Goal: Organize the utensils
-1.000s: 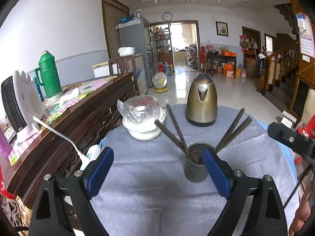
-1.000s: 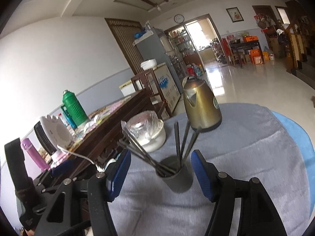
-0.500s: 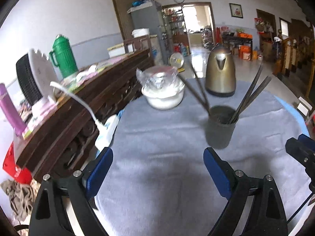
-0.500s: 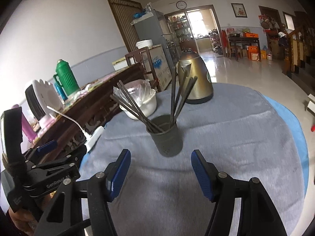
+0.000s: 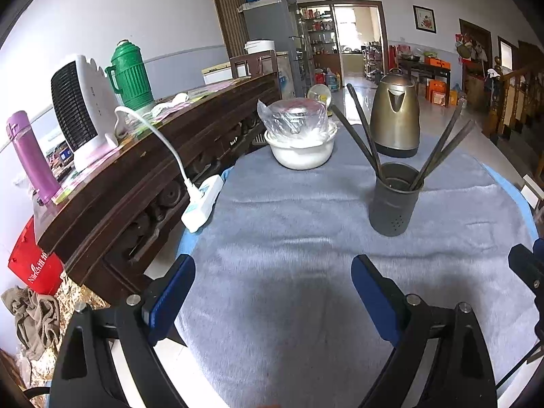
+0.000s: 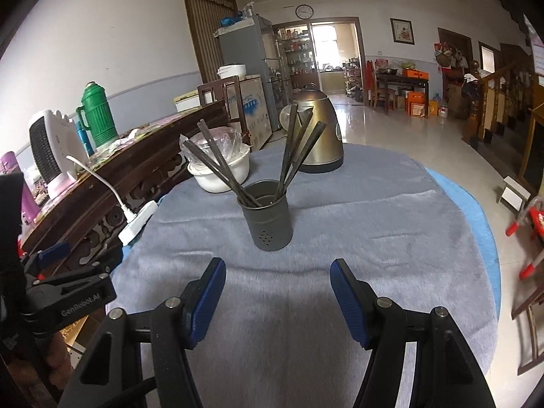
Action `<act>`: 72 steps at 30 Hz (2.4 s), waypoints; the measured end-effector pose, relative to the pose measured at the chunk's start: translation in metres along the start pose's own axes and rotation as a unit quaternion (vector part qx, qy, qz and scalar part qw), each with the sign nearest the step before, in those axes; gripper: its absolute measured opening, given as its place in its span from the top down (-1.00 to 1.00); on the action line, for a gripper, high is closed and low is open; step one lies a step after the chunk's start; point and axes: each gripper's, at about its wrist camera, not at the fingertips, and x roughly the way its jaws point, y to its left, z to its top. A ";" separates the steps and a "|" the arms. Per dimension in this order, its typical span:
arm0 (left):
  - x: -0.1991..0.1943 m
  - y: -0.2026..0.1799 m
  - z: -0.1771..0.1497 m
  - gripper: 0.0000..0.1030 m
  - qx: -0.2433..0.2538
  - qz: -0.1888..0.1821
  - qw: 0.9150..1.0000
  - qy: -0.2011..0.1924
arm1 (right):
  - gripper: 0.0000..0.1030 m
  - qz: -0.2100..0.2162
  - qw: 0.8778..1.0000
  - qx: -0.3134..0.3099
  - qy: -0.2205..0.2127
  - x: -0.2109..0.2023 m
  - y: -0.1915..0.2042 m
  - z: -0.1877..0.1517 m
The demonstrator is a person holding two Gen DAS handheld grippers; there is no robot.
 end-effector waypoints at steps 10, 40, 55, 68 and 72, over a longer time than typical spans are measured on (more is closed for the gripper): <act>-0.003 0.010 -0.014 -0.81 -0.006 0.001 1.000 0.010 | -0.32 0.002 1.000 -0.018 0.003 -0.010 0.014 -0.007; 0.001 0.012 -0.014 -0.81 -0.007 0.003 1.000 0.020 | -0.32 -0.002 1.000 -0.010 0.010 -0.003 0.015 -0.008; -0.017 0.016 -0.016 -0.81 -0.011 0.001 1.000 0.007 | -0.32 -0.003 1.000 -0.014 -0.003 -0.019 0.020 -0.008; -0.055 0.022 -0.021 -0.81 -0.011 -0.001 1.000 -0.024 | -0.33 0.001 0.999 -0.012 -0.032 -0.056 0.025 -0.011; -0.065 0.023 -0.022 -0.81 -0.010 0.003 0.999 -0.032 | -0.33 0.005 0.999 -0.012 -0.041 -0.065 0.026 -0.011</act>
